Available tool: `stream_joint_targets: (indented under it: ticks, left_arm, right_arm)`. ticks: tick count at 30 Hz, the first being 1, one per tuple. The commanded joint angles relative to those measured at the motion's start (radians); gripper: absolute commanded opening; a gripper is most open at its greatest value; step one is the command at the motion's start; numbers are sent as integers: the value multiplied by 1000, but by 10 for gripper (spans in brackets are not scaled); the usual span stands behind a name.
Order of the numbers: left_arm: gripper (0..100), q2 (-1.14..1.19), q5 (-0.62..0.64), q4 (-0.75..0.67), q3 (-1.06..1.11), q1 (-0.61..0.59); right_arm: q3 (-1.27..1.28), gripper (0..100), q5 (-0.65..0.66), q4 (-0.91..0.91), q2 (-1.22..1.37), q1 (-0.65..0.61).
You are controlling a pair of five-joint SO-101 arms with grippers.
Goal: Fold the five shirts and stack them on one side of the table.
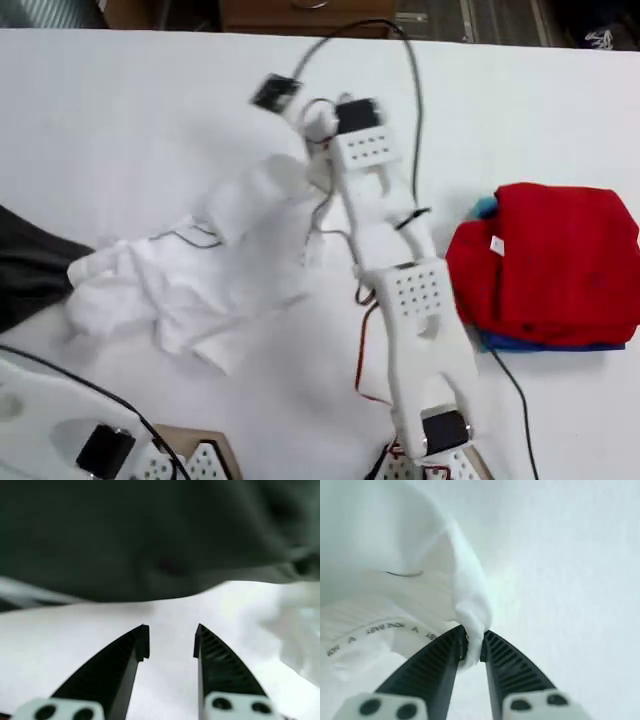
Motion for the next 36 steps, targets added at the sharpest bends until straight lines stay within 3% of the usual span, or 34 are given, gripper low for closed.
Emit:
stream_joint_targets:
  ticks: [1,6,13,19,26,36]
  left_arm:
    - [173,-77,-64,46,-15,140]
    - [173,-173,-84,37,-15,396]
    - [173,-221,-63,20,-2,698]
    - [173,-112,81,17,56,738]
    - [173,-37,157,34,97,720]
    - [173,-72,190,52,27,720]
  right_arm:
    - [-40,69,9,41,-12,68]
    - [-37,280,6,45,-54,76]
    - [-44,275,0,38,-137,-74]
    - [-40,275,-81,-61,-189,-145]
    - [-43,275,-172,-286,-44,-156]
    - [-35,275,-166,-292,19,-239]
